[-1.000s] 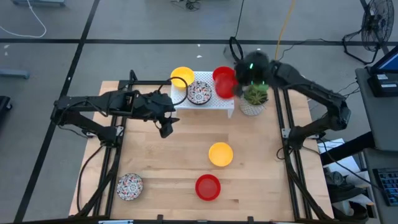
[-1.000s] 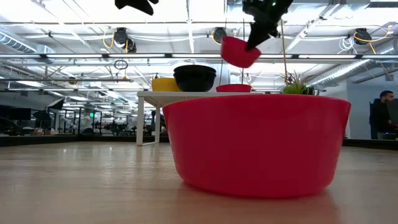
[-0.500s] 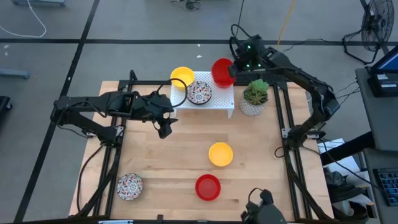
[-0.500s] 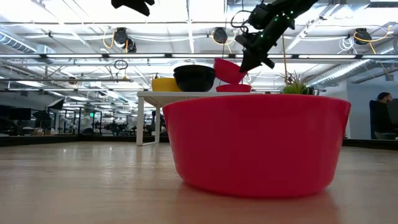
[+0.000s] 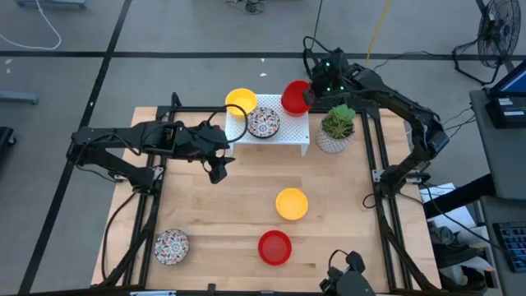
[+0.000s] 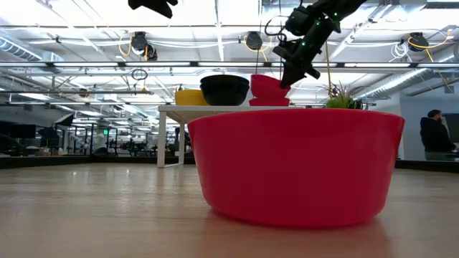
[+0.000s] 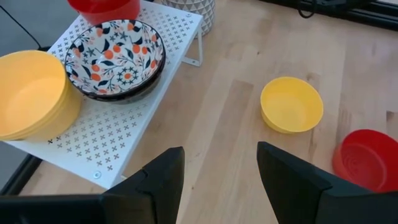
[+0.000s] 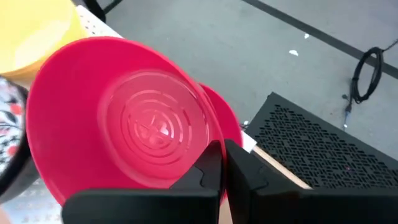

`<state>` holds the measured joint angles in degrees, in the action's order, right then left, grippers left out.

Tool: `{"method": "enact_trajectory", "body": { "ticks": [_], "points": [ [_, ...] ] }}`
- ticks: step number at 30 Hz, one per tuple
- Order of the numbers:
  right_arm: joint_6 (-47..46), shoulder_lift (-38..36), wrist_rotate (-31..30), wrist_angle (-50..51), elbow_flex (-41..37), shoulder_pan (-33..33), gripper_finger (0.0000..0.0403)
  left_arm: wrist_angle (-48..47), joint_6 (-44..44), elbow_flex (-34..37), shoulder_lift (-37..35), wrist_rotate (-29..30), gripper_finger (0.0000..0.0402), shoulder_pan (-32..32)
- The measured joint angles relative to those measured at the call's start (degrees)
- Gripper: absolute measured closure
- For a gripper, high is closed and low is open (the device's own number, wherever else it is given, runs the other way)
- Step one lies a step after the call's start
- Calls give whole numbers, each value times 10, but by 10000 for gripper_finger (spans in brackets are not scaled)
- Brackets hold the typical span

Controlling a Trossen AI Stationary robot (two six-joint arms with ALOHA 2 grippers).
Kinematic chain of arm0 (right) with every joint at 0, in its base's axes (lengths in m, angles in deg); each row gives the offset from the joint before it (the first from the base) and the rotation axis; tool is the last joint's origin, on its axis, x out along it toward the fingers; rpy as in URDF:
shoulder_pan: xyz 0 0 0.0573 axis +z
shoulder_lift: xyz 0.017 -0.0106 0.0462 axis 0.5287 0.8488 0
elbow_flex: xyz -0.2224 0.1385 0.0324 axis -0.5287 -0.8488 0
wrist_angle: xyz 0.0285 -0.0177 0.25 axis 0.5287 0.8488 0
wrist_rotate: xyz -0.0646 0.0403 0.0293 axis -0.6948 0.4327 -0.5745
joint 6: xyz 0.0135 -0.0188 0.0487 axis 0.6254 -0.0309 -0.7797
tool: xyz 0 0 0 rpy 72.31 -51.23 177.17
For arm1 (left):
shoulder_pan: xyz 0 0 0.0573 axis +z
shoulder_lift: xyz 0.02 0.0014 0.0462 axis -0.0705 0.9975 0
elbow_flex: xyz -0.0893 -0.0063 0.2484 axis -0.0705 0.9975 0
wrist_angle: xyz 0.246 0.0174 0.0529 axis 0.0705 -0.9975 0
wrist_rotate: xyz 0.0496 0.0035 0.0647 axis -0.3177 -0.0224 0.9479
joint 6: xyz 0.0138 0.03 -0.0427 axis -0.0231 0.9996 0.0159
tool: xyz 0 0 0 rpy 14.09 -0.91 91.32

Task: Pick & Place Mini bowls
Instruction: Stack the red bowl on the red bowl on the shelf

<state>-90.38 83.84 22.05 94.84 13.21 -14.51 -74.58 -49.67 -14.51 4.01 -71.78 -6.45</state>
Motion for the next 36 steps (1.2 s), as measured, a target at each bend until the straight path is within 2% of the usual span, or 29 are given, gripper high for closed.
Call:
{"method": "enact_trajectory", "body": {
  "ticks": [12,36],
  "points": [
    [41,-1,2,0,0,13,403,0,-3,0,0,2,197,-21],
    [43,0,2,-31,-35,19,397,0,-26,0,0,3,197,-50]
  ]
}}
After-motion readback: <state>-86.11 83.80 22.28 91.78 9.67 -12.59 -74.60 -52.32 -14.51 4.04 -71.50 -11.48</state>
